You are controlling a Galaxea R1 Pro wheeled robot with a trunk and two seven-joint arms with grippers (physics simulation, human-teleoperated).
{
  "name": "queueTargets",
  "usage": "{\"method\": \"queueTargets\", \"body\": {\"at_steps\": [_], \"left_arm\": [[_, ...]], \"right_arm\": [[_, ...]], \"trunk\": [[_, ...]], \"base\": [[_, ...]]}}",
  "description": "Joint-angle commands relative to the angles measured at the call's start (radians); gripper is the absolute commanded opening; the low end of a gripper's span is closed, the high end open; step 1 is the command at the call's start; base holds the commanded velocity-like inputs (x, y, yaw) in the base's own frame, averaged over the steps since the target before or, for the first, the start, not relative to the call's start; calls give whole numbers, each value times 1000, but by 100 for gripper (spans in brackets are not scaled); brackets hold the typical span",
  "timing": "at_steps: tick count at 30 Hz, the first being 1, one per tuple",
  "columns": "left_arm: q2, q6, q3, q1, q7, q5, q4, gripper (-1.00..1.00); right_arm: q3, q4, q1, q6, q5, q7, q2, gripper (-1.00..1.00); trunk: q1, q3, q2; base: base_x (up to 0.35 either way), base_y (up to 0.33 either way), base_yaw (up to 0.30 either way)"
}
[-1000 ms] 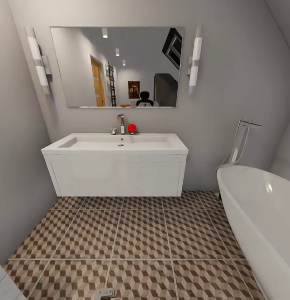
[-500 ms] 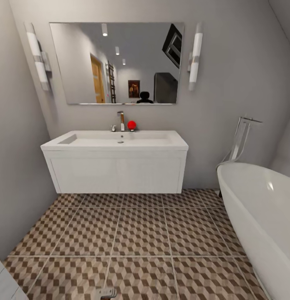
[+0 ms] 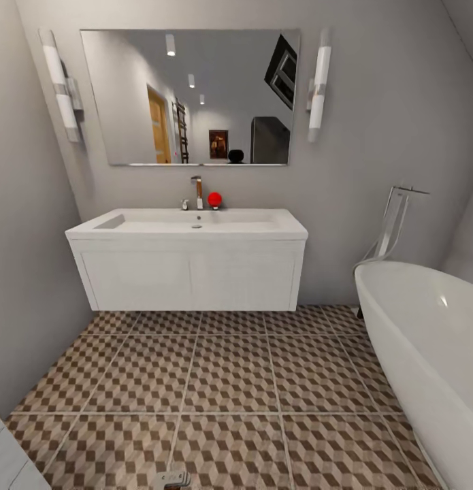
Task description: Take the four mousetraps from the cabinet in the bathroom and place them on the bathroom floor. Make sure all four end up on the same floor surface, and ensure that at least two of them are either under or directly next to the same bathroom sink.
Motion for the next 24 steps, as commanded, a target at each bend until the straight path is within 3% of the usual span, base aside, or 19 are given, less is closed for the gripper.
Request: {"method": "queueTargets", "body": {"at_steps": [1,24], "left_arm": [[0,-2,-8,-1,0,7,1,-100],[-1,-2,-8,-1,0,6,1,-100]], "right_arm": [[2,1,-1,-2,3,-4,0,-100],[2,1,-1,-1,3,-3,0,-100]], "trunk": [[4,-4,-8],[92,-76,-169]], "base": [[0,0,0],[0,0,0]]}}
